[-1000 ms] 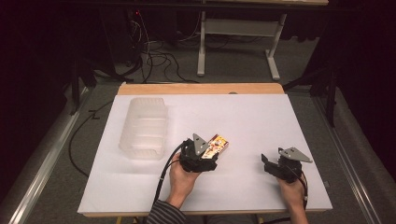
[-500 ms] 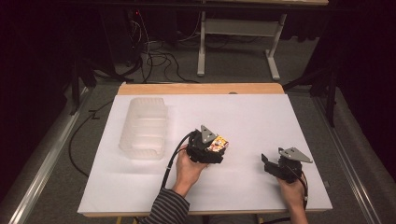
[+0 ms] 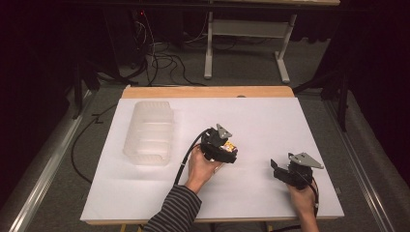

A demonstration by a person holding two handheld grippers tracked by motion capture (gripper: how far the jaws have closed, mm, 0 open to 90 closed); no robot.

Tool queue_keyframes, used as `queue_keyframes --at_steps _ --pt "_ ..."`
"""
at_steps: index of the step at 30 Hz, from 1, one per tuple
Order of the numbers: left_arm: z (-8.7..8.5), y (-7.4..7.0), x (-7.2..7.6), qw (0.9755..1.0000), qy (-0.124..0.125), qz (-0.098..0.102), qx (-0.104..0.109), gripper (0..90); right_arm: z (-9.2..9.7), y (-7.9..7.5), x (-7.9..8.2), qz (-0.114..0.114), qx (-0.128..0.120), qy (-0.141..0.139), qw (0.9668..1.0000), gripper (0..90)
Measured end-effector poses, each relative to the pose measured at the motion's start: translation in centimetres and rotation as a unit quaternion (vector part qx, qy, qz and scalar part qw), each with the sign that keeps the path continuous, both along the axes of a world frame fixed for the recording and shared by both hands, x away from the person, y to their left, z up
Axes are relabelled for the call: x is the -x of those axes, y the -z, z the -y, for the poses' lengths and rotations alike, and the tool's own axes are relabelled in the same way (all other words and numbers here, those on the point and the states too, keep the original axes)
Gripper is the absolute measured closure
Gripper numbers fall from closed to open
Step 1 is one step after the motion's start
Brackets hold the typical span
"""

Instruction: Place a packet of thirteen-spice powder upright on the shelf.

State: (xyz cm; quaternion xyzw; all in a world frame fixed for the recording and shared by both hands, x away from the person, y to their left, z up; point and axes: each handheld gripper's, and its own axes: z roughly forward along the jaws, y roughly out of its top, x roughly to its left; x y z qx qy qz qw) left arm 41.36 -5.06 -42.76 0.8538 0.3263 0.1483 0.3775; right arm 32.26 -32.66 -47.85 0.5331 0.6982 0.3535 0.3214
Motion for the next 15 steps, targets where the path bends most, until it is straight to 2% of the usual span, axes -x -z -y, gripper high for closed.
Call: queue_keyframes --at_steps 5,10,15 --pt "0.5 0.4 -0.8 0.9999 -0.008 -0.007 -0.003 16.9 0.0 0.0 0.0 0.0 0.004 -0.003 1.0 27.2" --pt "1.1 1.3 -1.6 0.9996 -0.01 -0.02 -0.019 17.0 0.0 0.0 0.0 0.0 0.002 -0.001 1.0 27.1" --pt "1.2 2.0 -2.1 0.9991 -0.018 -0.029 -0.026 17.4 0.0 0.0 0.0 0.0 0.004 -0.003 1.0 27.1"
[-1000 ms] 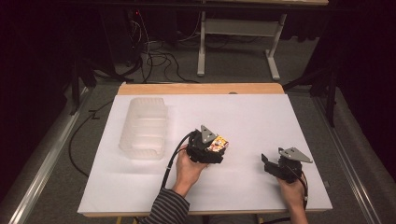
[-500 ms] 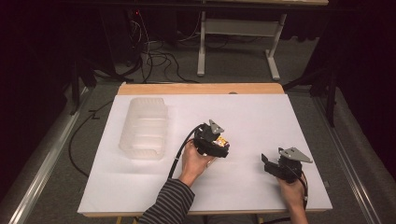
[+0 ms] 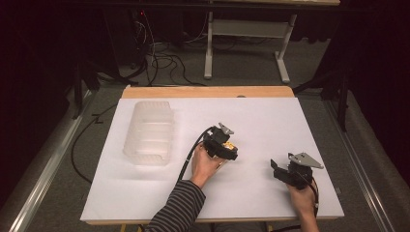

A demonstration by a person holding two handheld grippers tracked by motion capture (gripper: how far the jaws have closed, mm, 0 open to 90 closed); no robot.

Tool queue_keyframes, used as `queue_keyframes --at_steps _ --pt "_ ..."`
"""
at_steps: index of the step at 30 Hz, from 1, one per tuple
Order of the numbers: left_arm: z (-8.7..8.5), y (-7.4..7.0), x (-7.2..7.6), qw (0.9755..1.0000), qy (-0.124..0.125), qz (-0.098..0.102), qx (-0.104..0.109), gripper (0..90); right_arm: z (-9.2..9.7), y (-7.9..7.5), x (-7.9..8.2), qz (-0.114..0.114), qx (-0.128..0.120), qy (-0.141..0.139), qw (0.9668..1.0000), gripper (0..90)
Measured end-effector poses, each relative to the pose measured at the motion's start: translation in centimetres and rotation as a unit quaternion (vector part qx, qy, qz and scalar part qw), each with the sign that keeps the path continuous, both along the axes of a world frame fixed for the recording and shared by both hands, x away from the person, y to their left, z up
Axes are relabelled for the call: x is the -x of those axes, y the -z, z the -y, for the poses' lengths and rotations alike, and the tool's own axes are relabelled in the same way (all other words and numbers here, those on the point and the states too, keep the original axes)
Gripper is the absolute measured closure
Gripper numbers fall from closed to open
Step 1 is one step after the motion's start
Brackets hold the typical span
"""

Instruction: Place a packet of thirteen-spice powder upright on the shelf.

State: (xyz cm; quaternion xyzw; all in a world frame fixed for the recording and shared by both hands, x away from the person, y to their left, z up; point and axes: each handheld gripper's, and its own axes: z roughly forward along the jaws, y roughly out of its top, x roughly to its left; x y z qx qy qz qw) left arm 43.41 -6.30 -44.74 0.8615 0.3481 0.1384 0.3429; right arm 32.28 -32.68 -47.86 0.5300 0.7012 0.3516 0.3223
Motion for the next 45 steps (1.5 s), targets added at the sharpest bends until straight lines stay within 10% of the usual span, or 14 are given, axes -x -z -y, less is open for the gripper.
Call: queue_keyframes --at_steps 26,45 --pt "0.7 1.7 -0.6 0.9994 0.007 -0.025 -0.024 32.6 0.0 0.0 0.0 0.0 -0.003 0.001 1.0 27.0" --pt "-0.5 -1.6 1.4 0.9991 0.018 0.037 0.004 33.3 0.0 0.0 0.0 0.001 0.0 -0.001 1.0 27.0"
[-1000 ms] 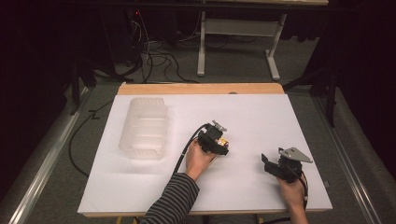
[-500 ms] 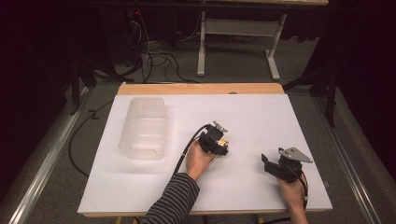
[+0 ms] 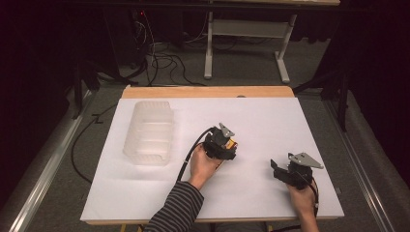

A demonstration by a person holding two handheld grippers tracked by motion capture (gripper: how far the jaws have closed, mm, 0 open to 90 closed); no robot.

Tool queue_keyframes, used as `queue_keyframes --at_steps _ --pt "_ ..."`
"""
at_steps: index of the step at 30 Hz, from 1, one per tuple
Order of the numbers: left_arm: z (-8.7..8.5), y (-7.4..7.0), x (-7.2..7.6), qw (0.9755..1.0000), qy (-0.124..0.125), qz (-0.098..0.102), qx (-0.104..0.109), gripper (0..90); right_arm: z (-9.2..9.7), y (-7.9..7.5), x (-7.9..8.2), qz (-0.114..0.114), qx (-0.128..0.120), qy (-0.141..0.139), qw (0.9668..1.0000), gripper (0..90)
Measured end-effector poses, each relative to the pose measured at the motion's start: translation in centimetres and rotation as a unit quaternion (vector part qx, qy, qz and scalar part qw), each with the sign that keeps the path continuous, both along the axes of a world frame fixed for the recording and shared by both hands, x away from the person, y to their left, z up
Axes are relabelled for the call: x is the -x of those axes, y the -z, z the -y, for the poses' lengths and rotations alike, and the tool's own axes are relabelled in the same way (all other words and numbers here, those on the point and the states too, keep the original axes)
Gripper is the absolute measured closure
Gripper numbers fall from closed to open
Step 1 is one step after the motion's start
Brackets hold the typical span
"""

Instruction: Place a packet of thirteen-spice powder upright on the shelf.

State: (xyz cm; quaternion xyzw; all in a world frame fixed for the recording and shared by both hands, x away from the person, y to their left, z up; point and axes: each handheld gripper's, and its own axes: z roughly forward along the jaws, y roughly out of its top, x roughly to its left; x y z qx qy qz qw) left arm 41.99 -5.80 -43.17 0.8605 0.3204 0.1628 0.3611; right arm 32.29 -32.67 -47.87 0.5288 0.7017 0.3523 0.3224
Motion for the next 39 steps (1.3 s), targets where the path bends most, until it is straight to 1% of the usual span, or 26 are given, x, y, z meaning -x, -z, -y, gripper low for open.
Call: queue_keyframes --at_steps 4,5,7,8,9,10,11,12,13,14,15,16,17,20,25,26,30,39 --pt "-0.5 -0.9 0.5 0.9999 0.002 0.008 0.014 33.3 0.0 0.0 0.0 0.0 -0.001 0.001 1.0 27.0" --pt "-0.5 -0.9 0.5 0.9999 0.002 0.008 0.014 33.3 0.0 0.0 0.0 0.0 -0.001 0.001 1.0 27.0" --pt "-0.8 -1.2 0.8 0.9997 0.002 0.013 0.021 33.3 0.0 0.0 0.0 -0.001 0.001 0.0 1.0 27.0" --pt "-1.2 -1.5 1.0 0.9995 0.002 0.015 0.029 33.3 0.0 0.0 0.0 -0.001 0.001 0.0 1.0 27.0" --pt "-1.2 -1.5 1.0 0.9995 0.002 0.015 0.029 33.3 0.0 0.0 0.0 -0.001 0.001 0.0 1.0 27.0" --pt "-1.5 -1.7 1.2 0.9992 0.001 0.018 0.035 33.3 0.0 0.0 0.0 0.0 0.001 0.0 1.0 27.1" --pt "-1.5 -1.7 1.2 0.9992 0.001 0.018 0.035 33.3 0.0 0.0 0.0 0.0 0.001 0.0 1.0 27.1" --pt "-1.8 -1.9 1.5 0.9985 -0.007 0.019 0.051 33.3 0.0 0.0 0.0 0.0 0.001 0.0 1.0 27.1" --pt "-1.8 -1.9 1.5 0.9985 -0.007 0.019 0.051 33.3 0.0 0.0 0.0 -0.001 0.0 0.001 1.0 27.0" --pt "-1.8 -1.9 1.6 0.9976 -0.014 0.021 0.064 33.3 0.0 0.0 0.0 -0.001 0.0 0.001 1.0 27.0" --pt "-2.1 -2.2 1.7 0.9968 -0.02 0.024 0.073 33.3 0.0 0.0 0.0 -0.001 -0.001 0.001 1.0 27.0" --pt "-2.1 -2.2 1.7 0.9968 -0.02 0.024 0.073 33.3 0.0 0.0 0.0 -0.001 -0.001 0.002 1.0 27.1" --pt "-2.7 -2.6 1.6 0.9984 -0.005 0.027 0.049 33.3 0.0 0.0 0.0 -0.001 -0.001 0.002 1.0 27.1" --pt "-3.3 -3.0 1.9 0.9977 -0.009 0.031 0.059 33.3 0.0 0.0 0.0 -0.003 0.002 -0.001 1.0 27.1" --pt "-4.0 -3.3 2.0 0.9975 -0.013 0.035 0.061 33.2 0.0 0.0 0.0 -0.003 0.0 0.002 1.0 27.0" --pt "-4.3 -3.5 2.1 0.9971 -0.014 0.036 0.065 33.2 0.0 0.0 0.0 -0.001 0.001 0.0 1.0 27.1" --pt "-4.8 -3.9 2.3 0.9964 -0.02 0.042 0.071 33.2 0.0 0.0 0.0 -0.001 0.002 -0.002 1.0 27.1" --pt "-5.9 -4.1 2.5 0.9957 -0.029 0.048 0.074 33.2 0.0 0.0 0.0 -0.001 0.0 0.001 1.0 27.0"
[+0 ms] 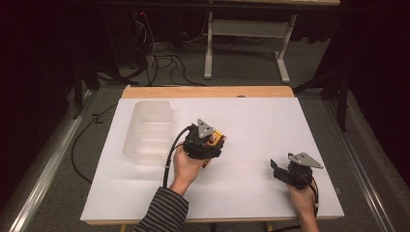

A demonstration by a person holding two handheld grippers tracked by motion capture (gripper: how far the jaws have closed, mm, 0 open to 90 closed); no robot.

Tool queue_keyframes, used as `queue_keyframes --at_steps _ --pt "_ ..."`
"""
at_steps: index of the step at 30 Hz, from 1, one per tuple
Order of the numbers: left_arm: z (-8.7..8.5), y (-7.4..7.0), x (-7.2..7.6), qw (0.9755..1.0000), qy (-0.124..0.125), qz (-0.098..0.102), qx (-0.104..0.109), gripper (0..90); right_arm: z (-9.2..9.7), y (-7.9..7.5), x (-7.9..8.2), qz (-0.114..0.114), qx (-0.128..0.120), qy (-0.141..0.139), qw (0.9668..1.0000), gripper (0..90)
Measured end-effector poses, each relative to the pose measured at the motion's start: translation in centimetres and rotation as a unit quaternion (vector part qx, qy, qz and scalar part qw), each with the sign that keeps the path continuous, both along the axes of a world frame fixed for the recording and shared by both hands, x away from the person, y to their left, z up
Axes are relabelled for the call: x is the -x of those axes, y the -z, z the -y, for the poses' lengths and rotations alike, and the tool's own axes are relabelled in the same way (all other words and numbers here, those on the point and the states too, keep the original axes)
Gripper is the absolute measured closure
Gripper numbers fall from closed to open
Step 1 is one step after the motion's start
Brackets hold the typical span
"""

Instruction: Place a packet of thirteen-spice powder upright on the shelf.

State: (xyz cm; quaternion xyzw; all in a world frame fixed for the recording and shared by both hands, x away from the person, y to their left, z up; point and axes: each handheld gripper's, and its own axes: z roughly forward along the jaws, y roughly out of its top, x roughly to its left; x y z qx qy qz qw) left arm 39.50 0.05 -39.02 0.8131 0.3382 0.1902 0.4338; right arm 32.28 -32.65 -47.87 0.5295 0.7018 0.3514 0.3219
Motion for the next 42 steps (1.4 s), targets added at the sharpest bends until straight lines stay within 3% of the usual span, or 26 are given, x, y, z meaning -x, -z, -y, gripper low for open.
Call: queue_keyframes --at_steps 22,42 --pt "-3.8 -0.9 0.3 0.9988 -0.042 0.013 0.023 33.0 0.0 0.0 0.0 0.001 0.002 -0.002 1.0 27.0" --pt "-7.2 -1.9 0.2 0.9951 -0.087 0.027 0.038 33.0 0.0 0.0 0.0 0.0 0.003 -0.002 1.0 27.1"
